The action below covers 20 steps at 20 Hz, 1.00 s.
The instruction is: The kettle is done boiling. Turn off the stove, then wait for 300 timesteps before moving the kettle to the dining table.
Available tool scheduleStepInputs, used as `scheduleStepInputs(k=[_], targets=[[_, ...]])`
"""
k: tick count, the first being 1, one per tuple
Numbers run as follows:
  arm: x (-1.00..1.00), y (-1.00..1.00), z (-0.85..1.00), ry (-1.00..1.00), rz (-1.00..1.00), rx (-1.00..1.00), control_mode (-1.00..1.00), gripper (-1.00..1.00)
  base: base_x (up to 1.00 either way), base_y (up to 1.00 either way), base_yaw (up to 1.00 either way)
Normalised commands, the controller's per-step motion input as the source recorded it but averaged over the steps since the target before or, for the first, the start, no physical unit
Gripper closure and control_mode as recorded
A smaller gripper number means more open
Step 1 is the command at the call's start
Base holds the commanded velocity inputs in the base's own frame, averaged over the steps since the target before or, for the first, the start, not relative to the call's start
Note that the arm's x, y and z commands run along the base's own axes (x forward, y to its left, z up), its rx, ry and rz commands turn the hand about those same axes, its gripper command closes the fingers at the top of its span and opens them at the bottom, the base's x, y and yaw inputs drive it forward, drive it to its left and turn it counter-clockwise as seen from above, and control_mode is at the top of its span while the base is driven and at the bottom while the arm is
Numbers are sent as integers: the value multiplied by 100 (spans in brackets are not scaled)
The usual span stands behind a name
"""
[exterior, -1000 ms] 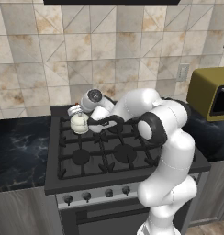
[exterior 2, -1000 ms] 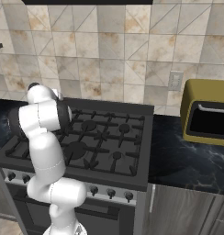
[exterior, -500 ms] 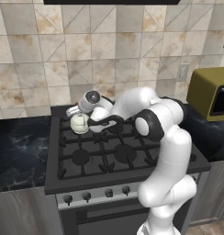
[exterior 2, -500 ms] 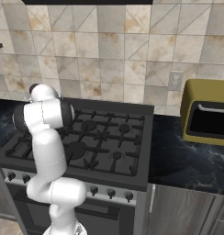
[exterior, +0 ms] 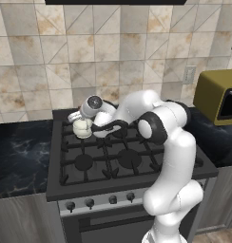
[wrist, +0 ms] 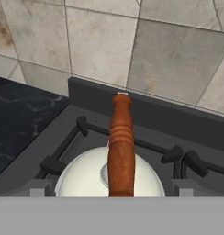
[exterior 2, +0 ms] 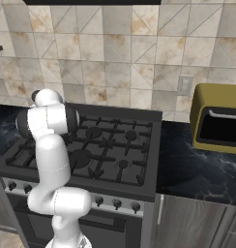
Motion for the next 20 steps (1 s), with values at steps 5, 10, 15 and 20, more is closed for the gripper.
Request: scheduleStepInputs(k=[5, 10, 15, 20], targets=[[2, 2, -8, 0, 0, 0, -100, 100, 0, 0, 0], [0, 0, 0, 0, 0, 0, -100, 100, 0, 0, 0], [0, 0, 0, 0, 0, 0, -100, 100, 0, 0, 0], [0, 0, 0, 0, 0, 0, -100, 100, 0, 0, 0]])
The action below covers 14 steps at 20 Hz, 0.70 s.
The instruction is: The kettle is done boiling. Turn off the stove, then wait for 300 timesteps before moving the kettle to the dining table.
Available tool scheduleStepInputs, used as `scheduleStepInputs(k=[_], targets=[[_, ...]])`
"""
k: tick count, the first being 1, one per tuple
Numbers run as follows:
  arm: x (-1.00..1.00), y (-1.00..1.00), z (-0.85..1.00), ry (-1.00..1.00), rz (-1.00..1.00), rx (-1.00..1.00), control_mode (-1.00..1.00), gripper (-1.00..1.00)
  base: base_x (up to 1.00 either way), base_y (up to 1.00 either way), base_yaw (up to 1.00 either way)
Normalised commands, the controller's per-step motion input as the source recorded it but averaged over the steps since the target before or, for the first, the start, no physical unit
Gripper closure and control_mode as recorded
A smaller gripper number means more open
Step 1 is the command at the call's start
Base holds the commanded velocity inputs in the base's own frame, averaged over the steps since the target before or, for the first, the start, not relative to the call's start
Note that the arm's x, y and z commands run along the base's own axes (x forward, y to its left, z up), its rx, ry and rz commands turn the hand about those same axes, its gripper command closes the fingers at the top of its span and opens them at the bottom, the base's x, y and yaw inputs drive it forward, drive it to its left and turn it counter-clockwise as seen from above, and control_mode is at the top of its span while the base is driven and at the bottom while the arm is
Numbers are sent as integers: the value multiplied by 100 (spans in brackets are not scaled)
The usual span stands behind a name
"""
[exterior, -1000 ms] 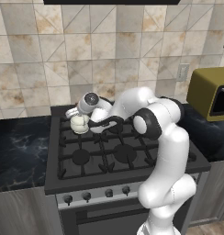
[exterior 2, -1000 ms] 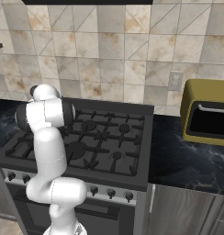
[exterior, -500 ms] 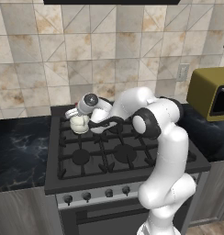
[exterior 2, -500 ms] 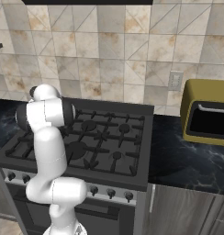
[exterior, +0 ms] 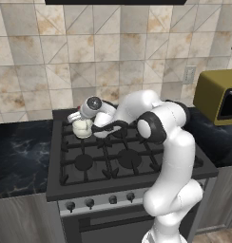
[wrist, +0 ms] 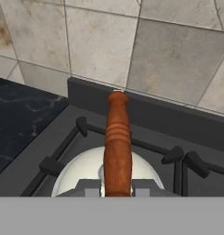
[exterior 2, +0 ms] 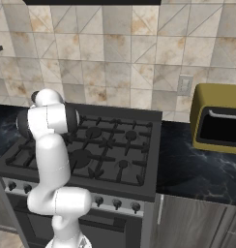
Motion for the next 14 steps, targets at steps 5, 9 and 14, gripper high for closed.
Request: scheduleStepInputs(k=[5, 9, 14], targets=[[-3, 0, 8, 0, 0, -2, -100, 100, 0, 0, 0], [-16, -5, 36, 0, 0, -3, -100, 100, 0, 0, 0], [-8, -23, 54, 0, 0, 0, -100, 100, 0, 0, 0]])
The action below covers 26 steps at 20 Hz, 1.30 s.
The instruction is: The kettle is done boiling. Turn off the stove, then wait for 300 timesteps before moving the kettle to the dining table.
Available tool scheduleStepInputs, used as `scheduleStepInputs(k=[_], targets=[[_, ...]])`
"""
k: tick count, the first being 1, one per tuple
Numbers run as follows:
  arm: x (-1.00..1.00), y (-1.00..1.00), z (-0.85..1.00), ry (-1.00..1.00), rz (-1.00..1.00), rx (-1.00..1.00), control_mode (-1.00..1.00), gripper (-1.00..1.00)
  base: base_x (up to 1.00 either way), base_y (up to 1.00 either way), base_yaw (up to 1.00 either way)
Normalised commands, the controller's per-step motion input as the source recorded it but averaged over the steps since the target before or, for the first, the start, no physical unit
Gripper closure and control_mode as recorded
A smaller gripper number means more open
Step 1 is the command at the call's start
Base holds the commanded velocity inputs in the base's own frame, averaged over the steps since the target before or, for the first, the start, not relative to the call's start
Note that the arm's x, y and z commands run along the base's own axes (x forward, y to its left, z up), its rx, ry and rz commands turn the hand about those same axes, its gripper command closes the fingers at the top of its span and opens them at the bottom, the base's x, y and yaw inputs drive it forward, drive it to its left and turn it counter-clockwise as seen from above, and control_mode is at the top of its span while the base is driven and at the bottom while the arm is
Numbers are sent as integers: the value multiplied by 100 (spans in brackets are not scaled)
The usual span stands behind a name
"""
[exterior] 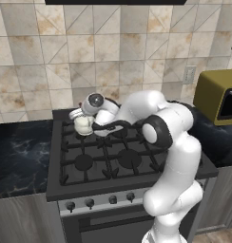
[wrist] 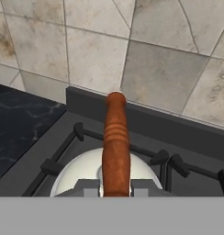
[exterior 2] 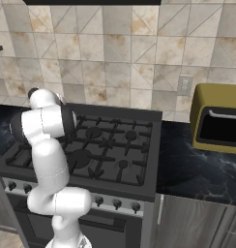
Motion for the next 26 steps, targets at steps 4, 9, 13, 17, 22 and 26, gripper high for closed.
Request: scheduleStepInputs(k=[4, 9, 13, 17, 22, 26], targets=[[-10, -25, 56, 0, 0, 0, -100, 100, 0, 0, 0], [-20, -32, 51, 0, 0, 0, -100, 100, 0, 0, 0], [-25, -32, 43, 0, 0, 0, -100, 100, 0, 0, 0], [-39, -38, 36, 0, 0, 0, -100, 100, 0, 0, 0], [-44, -40, 31, 0, 0, 0, -100, 100, 0, 0, 0], [-43, -34, 33, 0, 0, 0, -100, 100, 0, 0, 0]])
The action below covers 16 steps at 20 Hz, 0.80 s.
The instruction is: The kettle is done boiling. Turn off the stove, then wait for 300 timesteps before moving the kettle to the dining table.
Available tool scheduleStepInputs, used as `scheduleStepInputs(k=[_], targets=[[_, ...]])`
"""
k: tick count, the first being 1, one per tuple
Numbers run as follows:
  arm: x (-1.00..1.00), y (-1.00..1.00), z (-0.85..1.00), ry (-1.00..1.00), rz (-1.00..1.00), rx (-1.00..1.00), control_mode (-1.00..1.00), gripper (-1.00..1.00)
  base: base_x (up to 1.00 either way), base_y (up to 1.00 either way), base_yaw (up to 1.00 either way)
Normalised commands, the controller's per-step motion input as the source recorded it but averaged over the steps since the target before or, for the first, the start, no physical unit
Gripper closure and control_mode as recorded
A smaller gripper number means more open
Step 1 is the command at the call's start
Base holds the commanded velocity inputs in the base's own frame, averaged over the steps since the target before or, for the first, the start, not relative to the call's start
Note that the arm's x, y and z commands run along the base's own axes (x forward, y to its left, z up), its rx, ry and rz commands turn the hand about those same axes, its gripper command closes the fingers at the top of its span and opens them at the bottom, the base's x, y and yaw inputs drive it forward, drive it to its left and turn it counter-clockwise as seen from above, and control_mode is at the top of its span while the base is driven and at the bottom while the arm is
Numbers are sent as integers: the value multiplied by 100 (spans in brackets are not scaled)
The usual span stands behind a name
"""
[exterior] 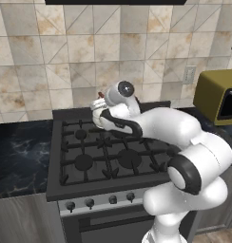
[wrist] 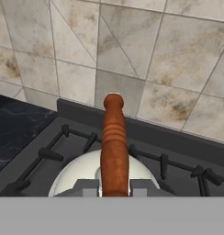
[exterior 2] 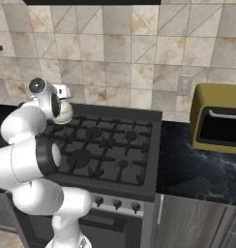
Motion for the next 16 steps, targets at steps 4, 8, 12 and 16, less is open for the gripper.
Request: scheduleStepInputs(k=[4, 8, 12, 16], targets=[[-44, -33, 30, 0, 0, 0, -100, 100, 0, 0, 0], [-46, -28, 22, 0, 0, 0, -100, 100, 0, 0, 0], [-46, -25, 21, 0, 0, 0, -100, 100, 0, 0, 0], [-52, -27, 33, -1, 0, 0, -100, 100, 0, 0, 0]])
